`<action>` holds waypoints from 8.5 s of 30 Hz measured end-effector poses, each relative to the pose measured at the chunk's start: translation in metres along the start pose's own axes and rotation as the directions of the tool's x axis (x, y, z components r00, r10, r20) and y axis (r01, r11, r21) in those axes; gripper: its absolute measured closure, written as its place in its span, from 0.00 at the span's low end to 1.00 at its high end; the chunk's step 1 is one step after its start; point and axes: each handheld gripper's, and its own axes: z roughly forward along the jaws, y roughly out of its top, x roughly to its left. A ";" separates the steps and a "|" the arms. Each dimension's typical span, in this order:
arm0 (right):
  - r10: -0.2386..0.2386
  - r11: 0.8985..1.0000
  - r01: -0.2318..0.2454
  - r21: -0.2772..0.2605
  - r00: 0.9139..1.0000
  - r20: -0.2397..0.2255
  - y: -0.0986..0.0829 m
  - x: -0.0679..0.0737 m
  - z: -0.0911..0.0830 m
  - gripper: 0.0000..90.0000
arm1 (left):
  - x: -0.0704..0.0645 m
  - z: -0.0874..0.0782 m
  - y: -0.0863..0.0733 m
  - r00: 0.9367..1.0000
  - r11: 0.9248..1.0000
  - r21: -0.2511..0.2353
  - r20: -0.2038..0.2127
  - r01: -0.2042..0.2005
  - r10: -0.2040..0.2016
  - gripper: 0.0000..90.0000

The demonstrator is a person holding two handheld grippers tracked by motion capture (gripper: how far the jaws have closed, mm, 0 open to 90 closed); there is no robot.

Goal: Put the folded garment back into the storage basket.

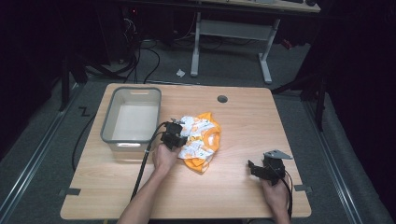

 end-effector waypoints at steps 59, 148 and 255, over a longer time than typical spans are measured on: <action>-0.001 1.000 0.001 0.000 1.000 -0.004 0.000 0.000 0.000 0.29 | -0.025 -0.118 0.055 0.980 0.971 -0.208 0.132 -0.120 0.150 0.92; -0.001 1.000 0.001 0.001 1.000 -0.005 0.000 0.000 0.000 0.29 | 0.102 -0.184 0.052 0.987 0.929 -0.346 -0.042 0.131 -0.155 0.93; -0.005 1.000 0.005 -0.001 1.000 -0.005 0.000 0.000 0.000 0.29 | 0.132 -0.156 0.005 0.980 0.956 -0.282 -0.155 0.075 -0.123 0.45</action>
